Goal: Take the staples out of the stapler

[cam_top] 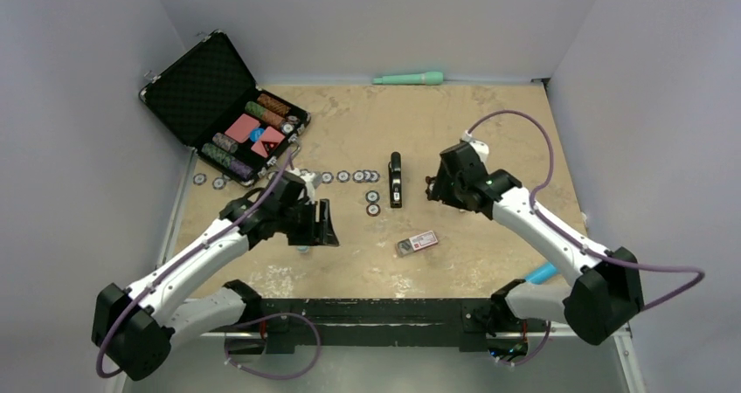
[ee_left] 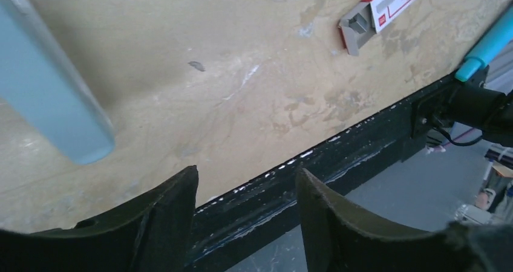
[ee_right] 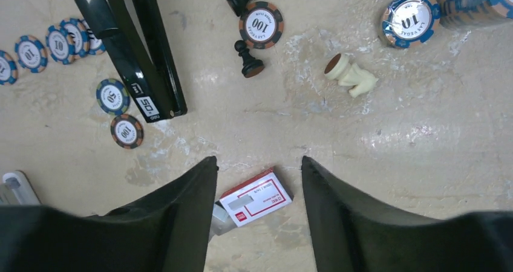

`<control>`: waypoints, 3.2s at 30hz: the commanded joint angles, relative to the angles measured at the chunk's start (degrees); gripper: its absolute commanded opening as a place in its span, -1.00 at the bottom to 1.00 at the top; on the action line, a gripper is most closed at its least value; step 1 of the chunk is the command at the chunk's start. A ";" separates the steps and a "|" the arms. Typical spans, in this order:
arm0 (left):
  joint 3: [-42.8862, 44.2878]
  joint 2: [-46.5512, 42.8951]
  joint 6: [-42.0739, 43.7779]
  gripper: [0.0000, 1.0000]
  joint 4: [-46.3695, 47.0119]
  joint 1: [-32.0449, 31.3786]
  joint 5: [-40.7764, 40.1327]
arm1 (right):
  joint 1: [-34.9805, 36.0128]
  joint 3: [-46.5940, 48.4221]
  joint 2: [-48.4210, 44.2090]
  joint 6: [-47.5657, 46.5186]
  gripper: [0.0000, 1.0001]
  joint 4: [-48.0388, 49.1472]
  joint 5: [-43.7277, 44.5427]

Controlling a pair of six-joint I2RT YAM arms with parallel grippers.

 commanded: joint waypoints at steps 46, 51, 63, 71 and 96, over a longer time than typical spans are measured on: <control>16.54 46.93 2.07 -1.00 23.85 -13.83 15.66 | -10.24 -19.02 2.98 3.63 -1.00 13.06 -19.95; 17.36 48.25 2.08 -1.00 24.15 -13.88 16.06 | -8.16 -17.71 5.14 3.56 -1.00 12.94 -21.36; 16.90 49.21 2.36 -1.00 24.45 -13.83 15.73 | -3.27 -13.84 8.89 5.22 -1.00 10.84 -21.60; 15.01 47.96 2.29 -1.00 24.25 -13.83 14.71 | -1.45 -14.33 10.20 6.24 -1.00 11.80 -22.65; 13.90 48.01 2.03 -1.00 24.28 -13.85 13.71 | -0.21 -15.25 10.31 6.74 -1.00 12.82 -23.50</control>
